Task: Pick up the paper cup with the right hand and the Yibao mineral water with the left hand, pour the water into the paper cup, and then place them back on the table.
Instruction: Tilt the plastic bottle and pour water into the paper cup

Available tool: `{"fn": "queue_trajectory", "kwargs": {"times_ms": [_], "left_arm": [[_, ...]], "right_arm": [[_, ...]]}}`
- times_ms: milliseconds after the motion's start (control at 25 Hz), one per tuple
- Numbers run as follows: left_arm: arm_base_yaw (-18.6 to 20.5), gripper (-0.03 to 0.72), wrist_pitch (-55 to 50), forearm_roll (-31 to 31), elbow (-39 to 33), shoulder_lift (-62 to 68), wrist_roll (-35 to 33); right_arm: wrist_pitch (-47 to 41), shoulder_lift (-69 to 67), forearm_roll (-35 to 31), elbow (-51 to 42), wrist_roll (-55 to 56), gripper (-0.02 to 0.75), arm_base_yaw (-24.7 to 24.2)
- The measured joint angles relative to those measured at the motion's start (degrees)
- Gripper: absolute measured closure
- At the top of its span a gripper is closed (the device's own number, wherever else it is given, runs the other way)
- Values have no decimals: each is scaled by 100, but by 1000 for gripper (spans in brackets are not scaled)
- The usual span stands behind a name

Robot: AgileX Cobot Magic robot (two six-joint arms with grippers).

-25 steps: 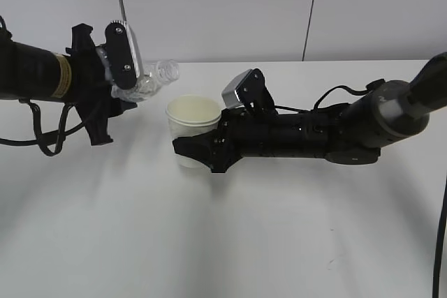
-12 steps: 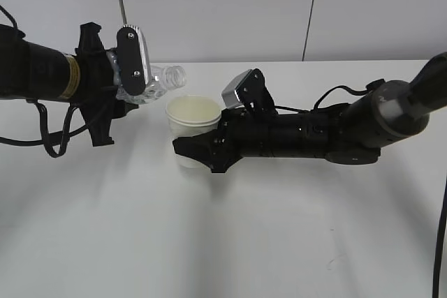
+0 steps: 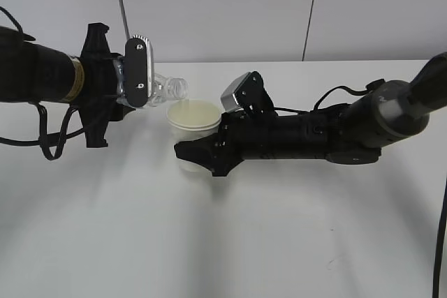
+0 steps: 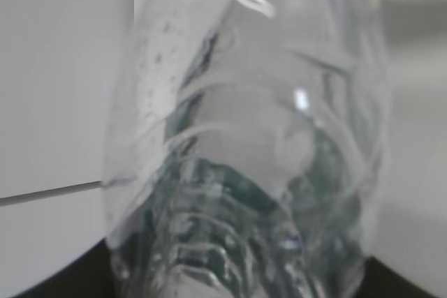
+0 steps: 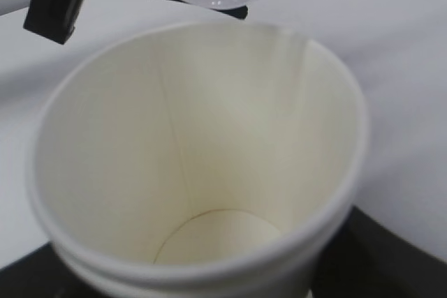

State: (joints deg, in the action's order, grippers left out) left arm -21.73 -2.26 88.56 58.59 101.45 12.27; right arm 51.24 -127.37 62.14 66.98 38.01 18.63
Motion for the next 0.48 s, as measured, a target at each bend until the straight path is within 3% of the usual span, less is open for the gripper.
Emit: {"fn": "queue_trajectory", "kwargs": {"times_ms": [480], "left_arm": [[-121, 347, -507, 449, 0, 0, 0]], "right_arm": [[-74, 0, 61, 0, 26, 241, 0]]}}
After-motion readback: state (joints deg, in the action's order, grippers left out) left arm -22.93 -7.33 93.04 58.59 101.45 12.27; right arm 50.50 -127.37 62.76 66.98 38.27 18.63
